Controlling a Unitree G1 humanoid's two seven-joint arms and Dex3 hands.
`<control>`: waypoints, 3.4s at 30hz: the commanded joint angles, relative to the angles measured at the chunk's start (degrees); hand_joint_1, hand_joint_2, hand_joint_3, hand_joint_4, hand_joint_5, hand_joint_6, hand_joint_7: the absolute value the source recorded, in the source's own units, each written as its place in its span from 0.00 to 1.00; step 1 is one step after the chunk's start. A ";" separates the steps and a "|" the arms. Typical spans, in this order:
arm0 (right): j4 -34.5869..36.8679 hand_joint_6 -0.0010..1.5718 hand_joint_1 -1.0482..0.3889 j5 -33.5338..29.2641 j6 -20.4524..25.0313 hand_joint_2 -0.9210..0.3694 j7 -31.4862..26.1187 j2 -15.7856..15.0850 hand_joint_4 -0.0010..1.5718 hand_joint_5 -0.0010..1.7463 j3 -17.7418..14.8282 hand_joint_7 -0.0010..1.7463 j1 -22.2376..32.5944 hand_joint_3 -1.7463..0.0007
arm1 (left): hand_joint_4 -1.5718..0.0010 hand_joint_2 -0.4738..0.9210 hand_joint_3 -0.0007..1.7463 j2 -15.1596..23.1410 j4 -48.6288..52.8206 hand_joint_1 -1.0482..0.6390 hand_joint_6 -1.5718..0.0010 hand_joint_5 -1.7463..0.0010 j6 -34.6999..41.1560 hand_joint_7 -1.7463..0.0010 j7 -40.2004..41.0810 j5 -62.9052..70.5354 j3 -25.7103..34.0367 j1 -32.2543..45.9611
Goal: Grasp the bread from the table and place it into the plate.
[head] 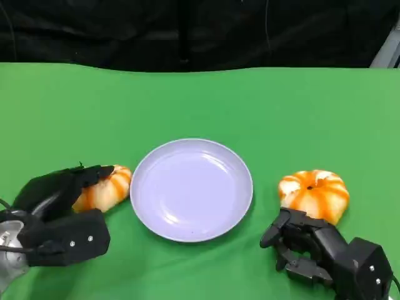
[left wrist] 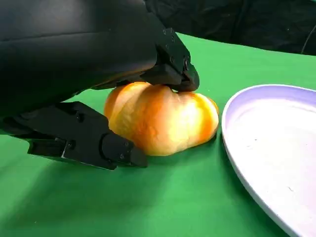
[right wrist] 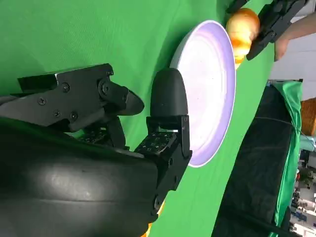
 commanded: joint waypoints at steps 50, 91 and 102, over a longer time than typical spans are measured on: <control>2.01 0.46 0.77 -0.64 1.20 0.01 0.09 -0.89 0.44 0.97 -0.21 0.76 0.10 0.66 | 0.55 0.97 0.00 -1.25 0.14 0.59 0.22 0.31 -4.13 0.99 18.71 1.07 0.30 1.16; 1.90 0.46 0.77 -0.62 1.55 0.02 0.35 -1.01 0.43 0.98 -0.38 0.76 0.27 0.64 | 0.52 0.97 0.00 0.78 -5.28 0.57 0.22 0.33 -7.97 0.99 25.80 4.04 -0.45 1.78; 2.34 0.46 0.77 -0.71 1.18 0.03 0.05 -0.80 0.44 0.98 -0.28 0.77 -0.33 0.63 | 0.53 0.98 0.00 1.37 -12.71 0.56 0.21 0.31 -8.39 0.99 25.75 5.29 -0.04 3.22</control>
